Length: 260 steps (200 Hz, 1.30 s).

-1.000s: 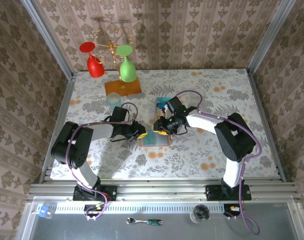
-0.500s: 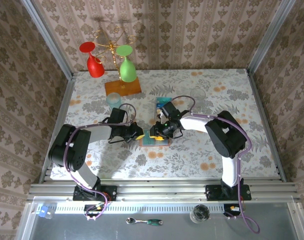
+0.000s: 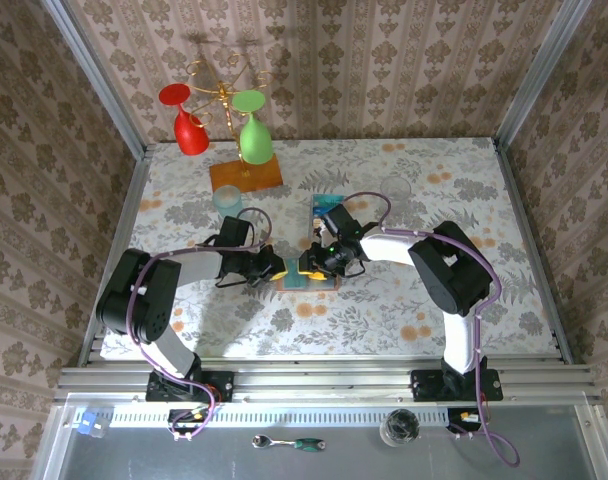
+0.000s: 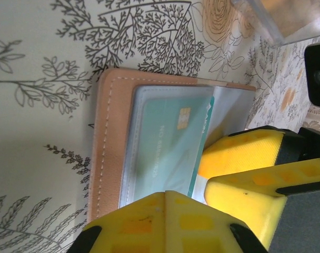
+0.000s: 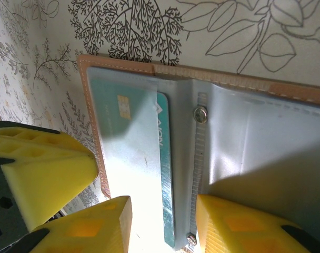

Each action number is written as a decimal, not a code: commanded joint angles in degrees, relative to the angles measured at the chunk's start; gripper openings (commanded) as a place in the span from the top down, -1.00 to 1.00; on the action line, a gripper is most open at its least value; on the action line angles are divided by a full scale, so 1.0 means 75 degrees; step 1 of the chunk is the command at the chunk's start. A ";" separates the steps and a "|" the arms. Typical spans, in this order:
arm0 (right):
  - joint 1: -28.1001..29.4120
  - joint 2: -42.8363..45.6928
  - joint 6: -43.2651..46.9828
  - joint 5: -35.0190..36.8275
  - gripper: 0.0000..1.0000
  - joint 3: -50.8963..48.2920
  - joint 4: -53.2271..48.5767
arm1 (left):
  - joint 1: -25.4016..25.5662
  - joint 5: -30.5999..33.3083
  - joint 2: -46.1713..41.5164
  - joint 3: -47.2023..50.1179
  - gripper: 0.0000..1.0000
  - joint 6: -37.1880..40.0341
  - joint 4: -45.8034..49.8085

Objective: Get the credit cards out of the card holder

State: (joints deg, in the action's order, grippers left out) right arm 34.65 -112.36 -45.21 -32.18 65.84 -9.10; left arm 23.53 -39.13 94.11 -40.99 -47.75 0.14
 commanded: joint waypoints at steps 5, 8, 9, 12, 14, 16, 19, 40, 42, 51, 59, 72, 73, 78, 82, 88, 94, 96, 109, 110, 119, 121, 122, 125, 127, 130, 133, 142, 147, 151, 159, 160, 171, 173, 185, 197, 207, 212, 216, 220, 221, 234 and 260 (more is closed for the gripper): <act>-0.0021 0.0249 -0.0015 -0.0188 0.25 0.0167 -0.0174 | -0.0055 0.0152 0.0117 -0.0010 1.00 0.0326 0.0280; -0.0026 0.0250 -0.0015 -0.0197 0.25 0.0194 -0.0177 | -0.0058 0.0161 0.0129 -0.0018 1.00 0.0329 0.0288; -0.0026 0.0250 -0.0011 -0.0197 0.25 0.0195 -0.0185 | -0.0063 0.0164 0.0142 -0.0018 1.00 0.0330 0.0293; -0.0024 0.0261 -0.0010 -0.0200 0.25 0.0207 -0.0186 | -0.0058 0.0173 0.0156 -0.0019 1.00 0.0347 0.0292; -0.0026 0.0267 -0.0017 -0.0207 0.25 0.0217 -0.0200 | -0.0056 0.0177 0.0165 -0.0019 1.00 0.0356 0.0290; -0.0027 0.0266 -0.0018 -0.0208 0.25 0.0229 -0.0200 | -0.0058 0.0179 0.0178 -0.0019 1.00 0.0366 0.0287; -0.0024 0.0263 -0.0018 -0.0223 0.26 0.0243 -0.0211 | -0.0060 0.0189 0.0197 -0.0016 1.00 0.0374 0.0295; -0.0027 0.0265 -0.0015 -0.0255 0.26 0.0302 -0.0229 | -0.0060 0.0249 0.0233 0.0005 1.00 0.0389 0.0309; -0.0027 0.0266 -0.0018 -0.0261 0.25 0.0303 -0.0228 | -0.0056 0.0249 0.0237 0.0011 1.00 0.0389 0.0309; -0.0017 0.0263 -0.0018 -0.0279 0.25 0.0314 -0.0222 | -0.0061 0.0258 0.0186 0.0022 1.00 0.0388 0.0289; -0.0015 0.0270 -0.0019 -0.0291 0.26 0.0323 -0.0218 | -0.0061 0.0249 0.0145 0.0028 1.00 0.0387 0.0278; -0.0015 0.0253 -0.0029 -0.0319 0.25 0.0348 -0.0225 | -0.0055 0.0255 0.0035 0.0019 1.00 0.0359 0.0241; -0.0015 0.0258 -0.0024 -0.0317 0.25 0.0355 -0.0226 | -0.0055 0.0252 0.0025 0.0012 1.00 0.0357 0.0234; -0.0009 0.0253 -0.0020 -0.0331 0.26 0.0364 -0.0218 | -0.0058 0.0249 -0.0012 0.0005 1.00 0.0360 0.0217; -0.0006 0.0250 -0.0030 -0.0343 0.25 0.0378 -0.0226 | -0.0059 0.0250 -0.0041 -0.0001 1.00 0.0356 0.0216; -0.0003 0.0228 -0.0030 -0.0346 0.25 0.0397 -0.0225 | -0.0073 0.0251 -0.0079 -0.0013 1.00 0.0352 0.0217; -0.0003 0.0222 -0.0021 -0.0339 0.25 0.0417 -0.0225 | -0.0075 0.0250 -0.0118 -0.0024 1.00 0.0350 0.0260; 0.0002 0.0214 -0.0019 -0.0347 0.26 0.0428 -0.0233 | -0.0078 0.0249 -0.0124 -0.0029 1.00 0.0345 0.0274; 0.0018 0.0169 -0.0023 -0.0370 0.26 0.0475 -0.0245 | -0.0102 0.0495 -0.0159 -0.0042 0.99 0.0371 0.0323; 0.0019 0.0169 -0.0021 -0.0365 0.26 0.0471 -0.0248 | -0.0102 0.0495 -0.0154 -0.0042 0.99 0.0368 0.0322; 0.0020 0.0158 -0.0008 -0.0368 0.26 0.0501 -0.0242 | -0.0104 0.0518 -0.0169 -0.0032 0.96 0.0366 0.0345; 0.0020 0.0157 -0.0016 -0.0369 0.26 0.0511 -0.0249 | -0.0111 0.0527 -0.0172 -0.0031 0.95 0.0369 0.0350; 0.0020 0.0157 -0.0017 -0.0365 0.26 0.0512 -0.0250 | -0.0113 0.0529 -0.0172 -0.0030 0.94 0.0368 0.0353; 0.0023 0.0140 -0.0016 -0.0362 0.26 0.0519 -0.0261 | -0.0119 0.0536 -0.0168 -0.0030 0.92 0.0377 0.0362; 0.0021 0.0135 -0.0018 -0.0361 0.26 0.0533 -0.0257 | -0.0115 0.0541 -0.0171 -0.0030 0.91 0.0378 0.0366; 0.0027 0.0123 -0.0004 -0.0361 0.26 0.0537 -0.0266 | -0.0123 0.0551 -0.0163 -0.0027 0.89 0.0378 0.0379; 0.0031 0.0119 -0.0007 -0.0367 0.27 0.0547 -0.0273 | -0.0122 0.0554 -0.0161 -0.0024 0.89 0.0387 0.0393; 0.0032 0.0095 -0.0001 -0.0361 0.27 0.0571 -0.0283 | -0.0125 0.0576 -0.0121 -0.0019 0.88 0.0422 0.0403; 0.0032 0.0082 0.0008 -0.0350 0.27 0.0572 -0.0291 | -0.0124 0.0577 -0.0085 -0.0019 0.88 0.0442 0.0403; 0.0032 0.0075 0.0008 -0.0349 0.27 0.0583 -0.0292 | -0.0131 0.0577 -0.0046 -0.0013 0.88 0.0453 0.0404; 0.0031 0.0049 0.0017 -0.0338 0.27 0.0606 -0.0298 | -0.0126 0.0549 0.0013 -0.0019 0.89 0.0467 0.0361; 0.0032 0.0044 0.0017 -0.0338 0.27 0.0612 -0.0304 | -0.0125 0.0546 0.0026 -0.0013 0.89 0.0469 0.0353; 0.0032 0.0003 0.0050 -0.0320 0.27 0.0651 -0.0343 | -0.0128 0.0477 0.0113 0.0005 0.92 0.0448 0.0250; 0.0026 -0.0011 0.0045 -0.0316 0.27 0.0654 -0.0350 | -0.0126 0.0464 0.0136 0.0014 0.93 0.0431 0.0227; 0.0032 -0.0037 0.0058 -0.0303 0.27 0.0686 -0.0359 | -0.0126 0.0392 0.0207 0.0046 0.93 0.0381 0.0120; 0.0035 -0.0064 0.0069 -0.0296 0.27 0.0707 -0.0371 | -0.0127 0.0407 0.0261 0.0043 0.94 0.0378 0.0161; 0.0032 -0.0084 0.0087 -0.0297 0.27 0.0724 -0.0400 | -0.0125 0.0447 0.0273 0.0052 0.94 0.0397 0.0212; 0.0032 -0.0106 0.0087 -0.0292 0.27 0.0731 -0.0414 | -0.0131 0.0459 0.0274 0.0067 0.94 0.0401 0.0238; 0.0032 -0.0119 0.0098 -0.0299 0.27 0.0745 -0.0422 | -0.0126 0.0460 0.0290 0.0064 0.94 0.0411 0.0259; 0.0032 -0.0130 0.0104 -0.0291 0.27 0.0754 -0.0427 | -0.0126 0.0469 0.0295 0.0065 0.94 0.0417 0.0272; 0.0032 -0.0139 0.0113 -0.0297 0.28 0.0757 -0.0427 | -0.0125 0.0470 0.0301 0.0064 0.94 0.0415 0.0279; 0.0032 -0.0192 0.0122 -0.0287 0.28 0.0777 -0.0438 | -0.0142 0.0472 0.0308 0.0064 0.95 0.0426 0.0315; 0.0031 -0.0323 0.0134 -0.0303 0.28 0.0824 -0.0419 | -0.0149 0.0472 0.0321 0.0032 0.97 0.0471 0.0356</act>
State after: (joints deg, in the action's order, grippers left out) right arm 34.68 -112.90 -44.99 -33.47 70.43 -10.59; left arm 22.79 -35.77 95.22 -40.99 -45.80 1.26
